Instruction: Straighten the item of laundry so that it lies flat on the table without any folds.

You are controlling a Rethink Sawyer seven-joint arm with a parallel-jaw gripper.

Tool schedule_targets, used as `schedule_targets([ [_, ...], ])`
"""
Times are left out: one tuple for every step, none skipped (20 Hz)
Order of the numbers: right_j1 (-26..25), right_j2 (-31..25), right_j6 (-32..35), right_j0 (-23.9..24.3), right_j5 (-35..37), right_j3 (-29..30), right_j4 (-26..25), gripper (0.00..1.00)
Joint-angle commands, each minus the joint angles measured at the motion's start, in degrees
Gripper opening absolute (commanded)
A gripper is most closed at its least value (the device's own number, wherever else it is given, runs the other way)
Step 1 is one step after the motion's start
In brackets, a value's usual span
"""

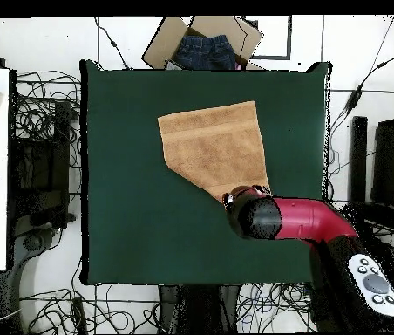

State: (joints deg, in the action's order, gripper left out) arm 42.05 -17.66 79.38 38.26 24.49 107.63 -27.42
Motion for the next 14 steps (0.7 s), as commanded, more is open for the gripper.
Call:
schedule_targets([
  [-3.5, 5.3, 15.5, -3.3, -4.4, 5.2, 2.0, 0.0],
  [-4.4, 5.2, 15.2, -3.0, -5.2, 4.9, 1.7, 0.0],
  [-5.3, 5.1, 14.9, -2.6, -5.9, 4.6, 1.4, 0.0],
  [-6.2, 5.1, 14.6, -2.3, -6.7, 4.4, 1.1, 0.0],
  [-7.0, 4.9, 13.9, -1.7, -7.0, 4.0, 0.8, 0.0],
  [-7.9, 4.8, 13.4, -1.2, -7.4, 3.7, 0.7, 0.0],
  [-8.5, 4.9, 13.4, -1.1, -8.2, 3.6, 0.5, 0.0],
  [-9.1, 5.0, 13.3, -0.9, -8.9, 3.5, 0.4, 0.0],
  [-9.6, 5.2, 13.5, -1.0, -9.4, 3.4, 0.4, 0.0],
  [-10.0, 5.5, 13.7, -1.1, -10.0, 3.3, 0.5, 0.0],
  [-10.0, 5.7, 13.7, -1.2, -10.2, 3.2, 0.6, 0.0],
  [-10.1, 5.9, 13.6, -1.4, -10.5, 3.1, 0.6, 0.0],
  [-10.3, 6.1, 13.5, -1.4, -10.8, 3.1, 0.6, 0.0],
  [-10.4, 6.3, 13.4, -1.4, -11.2, 3.1, 0.6, 0.0],
])
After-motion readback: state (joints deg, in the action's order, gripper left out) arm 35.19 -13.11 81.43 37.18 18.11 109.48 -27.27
